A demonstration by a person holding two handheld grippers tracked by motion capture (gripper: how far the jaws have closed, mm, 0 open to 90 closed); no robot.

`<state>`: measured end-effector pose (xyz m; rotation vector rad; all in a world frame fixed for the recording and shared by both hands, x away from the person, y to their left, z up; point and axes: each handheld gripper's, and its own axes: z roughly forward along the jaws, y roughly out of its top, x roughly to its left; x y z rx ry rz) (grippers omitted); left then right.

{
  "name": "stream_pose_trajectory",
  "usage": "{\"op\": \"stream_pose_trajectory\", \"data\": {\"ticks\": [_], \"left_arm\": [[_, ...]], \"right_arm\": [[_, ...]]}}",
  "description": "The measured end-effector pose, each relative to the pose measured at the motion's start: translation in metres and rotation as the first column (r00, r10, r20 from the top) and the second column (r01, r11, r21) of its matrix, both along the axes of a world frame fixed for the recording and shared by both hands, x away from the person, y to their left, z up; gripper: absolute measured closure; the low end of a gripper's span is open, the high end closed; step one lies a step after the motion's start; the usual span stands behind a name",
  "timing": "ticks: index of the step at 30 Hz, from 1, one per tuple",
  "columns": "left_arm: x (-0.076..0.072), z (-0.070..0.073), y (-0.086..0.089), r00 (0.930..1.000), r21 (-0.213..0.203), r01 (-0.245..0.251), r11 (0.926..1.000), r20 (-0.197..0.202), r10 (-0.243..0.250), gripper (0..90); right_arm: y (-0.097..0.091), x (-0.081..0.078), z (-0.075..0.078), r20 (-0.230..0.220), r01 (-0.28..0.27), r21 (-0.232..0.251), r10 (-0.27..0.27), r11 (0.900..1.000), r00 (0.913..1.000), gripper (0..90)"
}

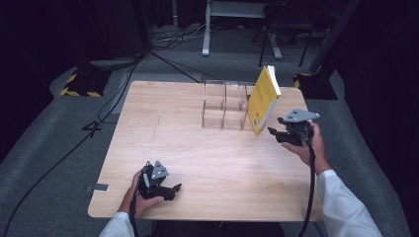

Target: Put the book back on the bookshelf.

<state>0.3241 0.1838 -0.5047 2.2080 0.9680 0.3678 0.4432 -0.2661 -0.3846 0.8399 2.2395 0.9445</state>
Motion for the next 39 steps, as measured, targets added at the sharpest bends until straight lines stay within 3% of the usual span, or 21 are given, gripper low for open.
{"op": "stream_pose_trajectory", "data": {"ticks": [12, 26, 33, 39], "left_arm": [[0.0, 0.0, 0.0, 1.0, -0.001, 0.001, 1.0, -0.001, -0.001, 15.9], [0.0, 0.0, 0.0, 1.0, 0.0, 0.001, 1.0, -0.001, -0.001, 15.9], [0.0, 0.0, 0.0, 1.0, 0.0, 0.0, 1.0, 0.0, 0.0, 15.9], [0.0, 0.0, 0.0, 1.0, 0.0, 0.001, 1.0, 0.0, -0.001, 15.9]], "right_arm": [[-0.011, -0.027, -0.003, 0.007, -0.051, -0.001, 0.051, 0.9987, 0.9987, 43.9], [-0.017, -0.053, -0.025, -0.032, -0.127, -0.028, 0.126, 0.9915, 0.9915, 33.4], [-0.023, -0.064, -0.041, -0.057, -0.131, -0.043, 0.129, 0.9904, 0.9901, 31.9], [-0.031, -0.072, -0.054, -0.044, -0.121, -0.054, 0.118, 0.9912, 0.992, 30.2]]}}
